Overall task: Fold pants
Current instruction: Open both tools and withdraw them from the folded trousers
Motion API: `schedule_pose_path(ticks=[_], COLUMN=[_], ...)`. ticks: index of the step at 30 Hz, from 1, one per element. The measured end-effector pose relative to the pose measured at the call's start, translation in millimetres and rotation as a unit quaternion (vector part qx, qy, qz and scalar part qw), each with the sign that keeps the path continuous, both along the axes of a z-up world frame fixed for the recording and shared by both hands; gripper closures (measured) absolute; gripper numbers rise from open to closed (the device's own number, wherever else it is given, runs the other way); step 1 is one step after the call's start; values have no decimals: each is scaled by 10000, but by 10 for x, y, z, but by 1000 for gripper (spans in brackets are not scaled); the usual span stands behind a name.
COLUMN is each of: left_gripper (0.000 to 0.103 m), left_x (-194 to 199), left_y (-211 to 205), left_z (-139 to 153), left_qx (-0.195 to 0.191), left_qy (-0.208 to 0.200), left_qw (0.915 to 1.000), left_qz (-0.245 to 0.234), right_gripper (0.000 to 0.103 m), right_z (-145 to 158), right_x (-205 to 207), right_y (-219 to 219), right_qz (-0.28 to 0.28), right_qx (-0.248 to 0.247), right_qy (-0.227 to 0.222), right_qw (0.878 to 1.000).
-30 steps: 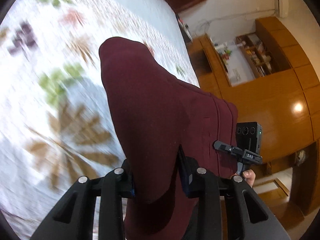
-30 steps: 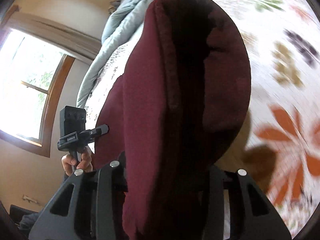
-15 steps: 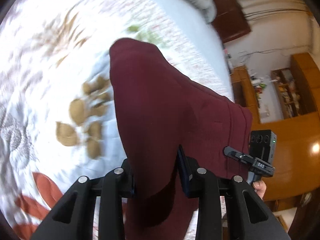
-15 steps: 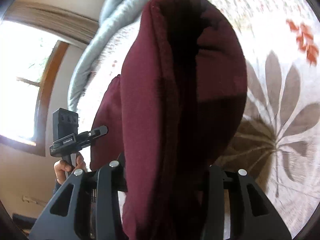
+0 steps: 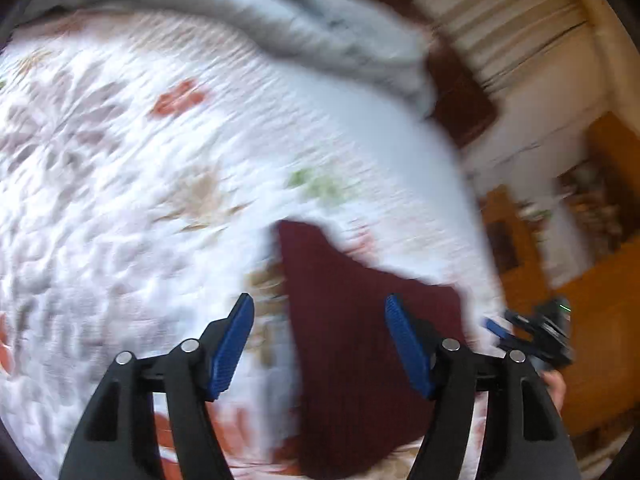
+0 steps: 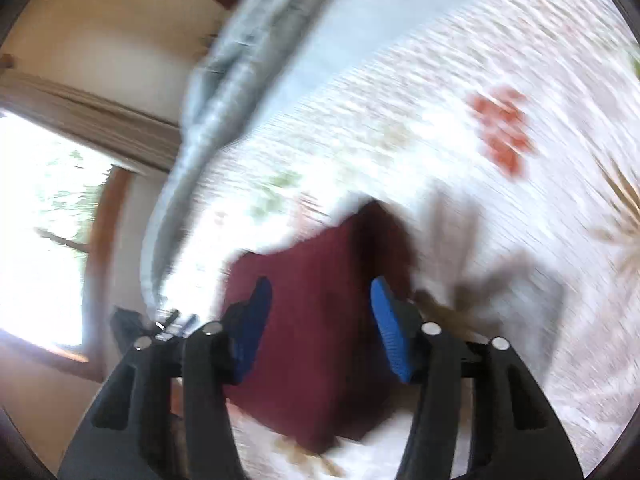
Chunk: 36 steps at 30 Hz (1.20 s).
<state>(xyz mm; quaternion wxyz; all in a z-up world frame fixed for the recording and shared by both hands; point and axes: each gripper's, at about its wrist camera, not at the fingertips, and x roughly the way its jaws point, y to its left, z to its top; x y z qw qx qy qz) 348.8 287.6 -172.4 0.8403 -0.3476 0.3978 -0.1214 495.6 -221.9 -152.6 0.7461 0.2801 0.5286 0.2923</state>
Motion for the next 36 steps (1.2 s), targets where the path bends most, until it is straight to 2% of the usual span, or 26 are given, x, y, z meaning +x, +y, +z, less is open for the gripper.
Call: schedule_pose_path(ticks=[1,3,5,6,7,8,9,11,13,14,15,16,20,22,24,26,28,29,30,31,32,33,35,36], left_gripper=[34,34,34,36,37,39,46,58,74,76,77,77,77,77,77,77,75,70,51,31,25,19,16,13], left_x=[-85,-188,-240,-264,-286,-319,-342,-340,-321,-288,-269,-259,-290,-314,-339,-349,-369,-409,-460,-548,-669,-827,-1139,-1380], left_y=[-145,-415,-684,-785,-819,-839,-842,-841,-812,-764,-752,-730,-717,-725,-727,-698,-605,-577,-562,-552,-558,-572,-630,-690], left_z=[68,85,-42,-176,-264,-397,-489,-640,-732,-769,-788,-790,-829,-819,-819,-871,-897,-849,-779,-665,-532,-365,-84,84], left_qx=[-301,-632,-1014,-1049,-1013,-899,-938,-1218,-1323,-1395,-1469,-1523,-1511,-1546,-1522,-1656,-1789,-1780,-1728,-1633,-1425,-1140,-659,-330], left_qy=[-311,-582,-492,-296,-195,-40,41,222,334,364,388,391,323,317,327,381,420,408,347,242,160,54,-134,-215], left_qw=[9987,9935,9870,9863,9868,9882,9879,9839,9827,9818,9807,9797,9802,9801,9802,9775,9759,9773,9794,9822,9867,9914,9963,9982], left_qz=[-276,-750,-1146,-1241,-1248,-1242,-1235,-1287,-1253,-1239,-1232,-1242,-1236,-1203,-1221,-1249,-1180,-1073,-990,-892,-770,-647,-542,-457], right_gripper=[54,54,54,59,79,93,103,103,103,103,97,94,94,96,103,103,103,99,85,66,55,39,30,21], right_z=[38,16,-183,-327,-458,-627,-788,-1067,-1014,-923,-782,-635,-311,-400,-715,-989,-972,-846,-747,-575,-461,-263,38,163], right_x=[34,201,366,425,511,558,558,532,439,402,333,227,-353,-584,-718,-777,-828,-897,-979,-1136,-1244,-1460,-1886,-2113], right_y=[106,447,827,880,933,970,877,692,599,653,627,601,554,551,454,301,184,66,25,-42,-65,-115,-152,-166], right_qz=[84,425,521,469,378,282,137,-101,-61,-37,-22,35,607,755,588,396,112,31,-32,-83,-109,-98,-66,-88], right_qx=[84,295,316,308,286,227,193,722,860,787,723,795,1232,1331,1148,1458,1704,1721,1776,1780,1662,1464,907,667], right_qy=[-37,56,340,544,725,922,1117,1453,1430,1344,1138,924,475,508,786,1056,1086,1016,926,759,606,332,-117,-318], right_qw=[9999,9986,9976,9969,9962,9951,9935,9867,9860,9878,9909,9925,9894,9869,9885,9829,9793,9798,9797,9811,9842,9886,9958,9972])
